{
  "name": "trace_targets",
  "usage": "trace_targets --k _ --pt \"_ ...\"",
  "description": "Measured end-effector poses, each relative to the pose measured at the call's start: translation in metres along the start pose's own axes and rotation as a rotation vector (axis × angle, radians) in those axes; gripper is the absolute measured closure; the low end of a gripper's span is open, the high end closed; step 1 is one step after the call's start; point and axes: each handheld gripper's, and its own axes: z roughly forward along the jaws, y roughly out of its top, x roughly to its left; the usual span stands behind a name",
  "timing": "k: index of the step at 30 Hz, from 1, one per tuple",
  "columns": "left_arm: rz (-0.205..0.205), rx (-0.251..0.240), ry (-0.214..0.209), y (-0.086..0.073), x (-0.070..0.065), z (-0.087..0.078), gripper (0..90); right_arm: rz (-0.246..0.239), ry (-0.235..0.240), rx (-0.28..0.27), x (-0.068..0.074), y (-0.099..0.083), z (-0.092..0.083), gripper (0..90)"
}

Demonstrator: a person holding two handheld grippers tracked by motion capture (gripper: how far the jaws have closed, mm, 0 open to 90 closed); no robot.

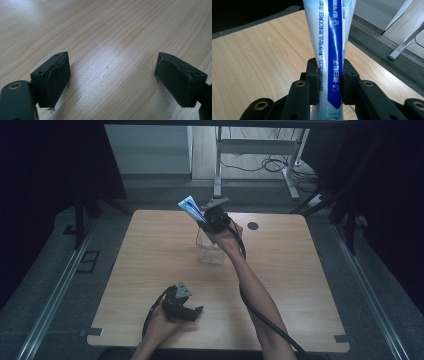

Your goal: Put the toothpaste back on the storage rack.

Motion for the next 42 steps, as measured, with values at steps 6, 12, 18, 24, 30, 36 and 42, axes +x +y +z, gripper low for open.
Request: trace_targets --k 6,12,18,24,30,36,42 --pt "-0.003 0.0 0.0 0.0 0.0 0.0 13.2 0.003 0.004 0.01 -0.002 -0.008 0.003 72.1" --pt "-0.001 0.002 -0.001 0.0 0.0 0.0 13.2 0.01 0.003 0.019 -0.004 -0.015 0.006 71.9" --pt "-0.001 0.002 -0.001 0.0 0.0 0.0 13.2 0.02 0.01 0.028 -0.005 -0.021 0.007 71.6" --pt "-0.001 0.002 -0.001 0.0 0.0 0.0 13.2 0.017 0.016 0.044 -0.003 -0.024 0.01 71.4" --pt "-0.001 0.002 -0.001 0.0 0.0 0.0 13.2 0.03 0.024 0.054 -0.004 -0.026 0.01 71.0" --pt "-0.001 0.002 -0.001 0.0 0.0 0.0 13.2 0.036 0.033 0.057 -0.006 -0.028 0.01 70.3" --pt "0.0 0.002 -0.001 0.0 0.0 0.0 13.2 0.058 0.049 0.063 -0.009 -0.032 0.009 69.7"
